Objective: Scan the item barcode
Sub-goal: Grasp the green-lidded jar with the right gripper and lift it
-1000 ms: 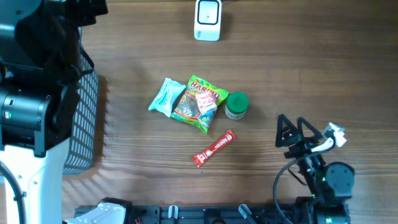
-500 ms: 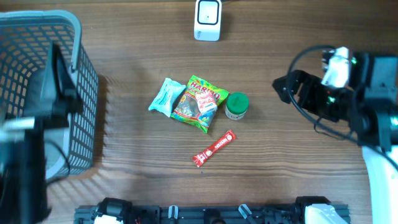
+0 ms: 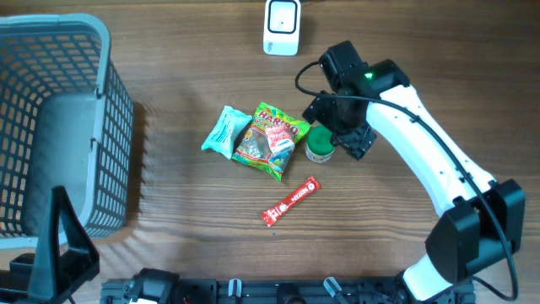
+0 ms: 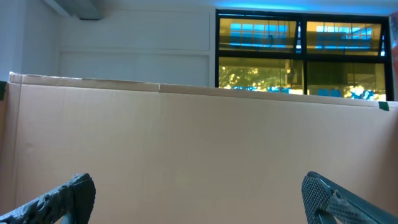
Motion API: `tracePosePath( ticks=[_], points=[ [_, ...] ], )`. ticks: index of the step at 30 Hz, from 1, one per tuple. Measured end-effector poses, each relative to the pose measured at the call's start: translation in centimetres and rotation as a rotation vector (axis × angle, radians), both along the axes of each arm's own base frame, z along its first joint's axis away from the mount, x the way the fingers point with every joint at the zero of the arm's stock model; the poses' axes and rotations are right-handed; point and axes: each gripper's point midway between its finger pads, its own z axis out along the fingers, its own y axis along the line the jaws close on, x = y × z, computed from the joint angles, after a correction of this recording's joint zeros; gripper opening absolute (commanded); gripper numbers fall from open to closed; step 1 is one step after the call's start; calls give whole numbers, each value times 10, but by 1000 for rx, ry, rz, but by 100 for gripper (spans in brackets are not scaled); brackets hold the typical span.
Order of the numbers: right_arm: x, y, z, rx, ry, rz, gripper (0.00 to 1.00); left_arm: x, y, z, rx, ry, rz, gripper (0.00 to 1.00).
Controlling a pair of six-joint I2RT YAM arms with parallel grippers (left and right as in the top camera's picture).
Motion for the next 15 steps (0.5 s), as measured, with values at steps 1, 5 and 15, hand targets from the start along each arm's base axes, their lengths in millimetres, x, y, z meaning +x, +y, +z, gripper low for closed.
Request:
tracePosePath(
  ticks=[1,5,15],
  points=[
    [2,-1,-3,-8,7,-18,99,0,0,0,0,0,0,100],
    [8,1,-47,-55,99,-35,100,0,0,0,0,0,0,100],
    [23,10,-105,-57,119,19,99,0,0,0,5,0,3,100]
  ],
)
